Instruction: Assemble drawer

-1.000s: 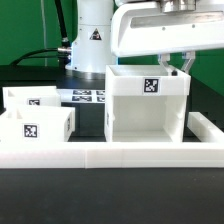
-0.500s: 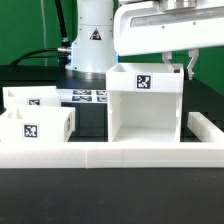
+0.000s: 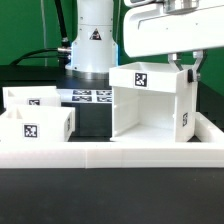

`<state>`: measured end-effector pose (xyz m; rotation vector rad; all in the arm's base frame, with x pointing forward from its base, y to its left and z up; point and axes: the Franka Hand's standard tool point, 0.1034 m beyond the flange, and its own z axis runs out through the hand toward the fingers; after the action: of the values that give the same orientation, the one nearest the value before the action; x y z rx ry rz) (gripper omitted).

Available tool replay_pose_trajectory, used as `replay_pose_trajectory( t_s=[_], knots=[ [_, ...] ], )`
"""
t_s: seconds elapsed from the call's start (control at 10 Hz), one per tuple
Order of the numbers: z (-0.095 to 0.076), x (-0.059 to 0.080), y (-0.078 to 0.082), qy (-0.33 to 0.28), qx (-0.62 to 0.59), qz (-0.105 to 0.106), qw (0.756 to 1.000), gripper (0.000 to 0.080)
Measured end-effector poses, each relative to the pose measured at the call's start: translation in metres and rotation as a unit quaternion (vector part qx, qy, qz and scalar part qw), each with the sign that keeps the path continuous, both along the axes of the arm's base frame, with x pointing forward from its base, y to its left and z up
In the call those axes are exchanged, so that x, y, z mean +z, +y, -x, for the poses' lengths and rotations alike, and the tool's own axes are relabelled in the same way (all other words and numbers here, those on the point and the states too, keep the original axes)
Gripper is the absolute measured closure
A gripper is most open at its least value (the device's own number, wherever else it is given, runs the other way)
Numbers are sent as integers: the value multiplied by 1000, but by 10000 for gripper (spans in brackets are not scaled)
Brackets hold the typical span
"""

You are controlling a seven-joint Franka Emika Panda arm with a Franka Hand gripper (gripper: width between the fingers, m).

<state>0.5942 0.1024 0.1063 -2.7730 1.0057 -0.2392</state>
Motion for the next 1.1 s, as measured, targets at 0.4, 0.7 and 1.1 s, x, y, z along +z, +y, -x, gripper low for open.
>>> replay_pose_trajectory(
  t_s=[0.4,0.7,1.1],
  knots=[
    [-2,3,2,6,-87,-29,996,757],
    [-6,5,-3,18,-192,-67,979,755],
    [-17,4,-3,33,-304,-109,946,755]
  ],
)
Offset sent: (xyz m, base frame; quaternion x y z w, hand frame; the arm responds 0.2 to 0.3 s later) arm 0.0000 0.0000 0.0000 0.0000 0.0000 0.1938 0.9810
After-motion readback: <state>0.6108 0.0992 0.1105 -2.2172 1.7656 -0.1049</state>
